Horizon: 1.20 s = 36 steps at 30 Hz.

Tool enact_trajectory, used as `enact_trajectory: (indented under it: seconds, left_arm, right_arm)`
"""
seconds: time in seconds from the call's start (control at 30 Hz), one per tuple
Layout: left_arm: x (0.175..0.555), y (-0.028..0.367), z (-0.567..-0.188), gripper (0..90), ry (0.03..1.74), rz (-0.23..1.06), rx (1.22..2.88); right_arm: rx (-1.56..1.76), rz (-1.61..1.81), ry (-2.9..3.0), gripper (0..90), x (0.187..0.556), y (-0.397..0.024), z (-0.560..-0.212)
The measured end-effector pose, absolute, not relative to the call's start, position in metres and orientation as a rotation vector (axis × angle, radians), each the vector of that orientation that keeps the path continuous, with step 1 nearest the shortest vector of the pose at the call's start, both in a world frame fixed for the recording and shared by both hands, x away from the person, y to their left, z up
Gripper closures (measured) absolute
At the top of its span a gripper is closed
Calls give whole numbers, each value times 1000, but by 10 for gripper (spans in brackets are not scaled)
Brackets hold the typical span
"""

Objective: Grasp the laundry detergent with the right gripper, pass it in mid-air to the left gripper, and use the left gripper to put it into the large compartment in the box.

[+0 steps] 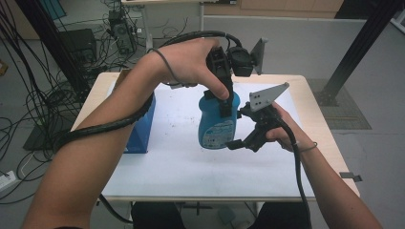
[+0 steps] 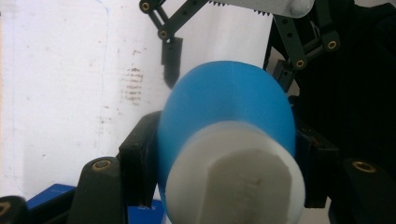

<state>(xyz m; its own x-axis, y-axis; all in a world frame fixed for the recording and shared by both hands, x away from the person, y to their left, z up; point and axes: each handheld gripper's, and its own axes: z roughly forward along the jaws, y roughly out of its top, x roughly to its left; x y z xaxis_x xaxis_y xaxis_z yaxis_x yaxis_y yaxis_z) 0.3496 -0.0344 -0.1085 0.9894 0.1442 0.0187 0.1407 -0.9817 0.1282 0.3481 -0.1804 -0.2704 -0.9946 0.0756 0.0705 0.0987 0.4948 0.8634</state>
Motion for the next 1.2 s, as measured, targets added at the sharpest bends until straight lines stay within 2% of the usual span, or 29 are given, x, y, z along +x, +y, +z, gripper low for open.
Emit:
enact_trajectory:
  seconds: [0.7,1.2]
  left_arm:
    - [355,-17,-110,376,319,76,3007]
    - [354,-5,-103,376,453,132,2969]
  right_arm:
    - [-377,-1225,-2909,75,356,-214,-276]
    - [-580,-859,-3012,88,364,-241,-297]
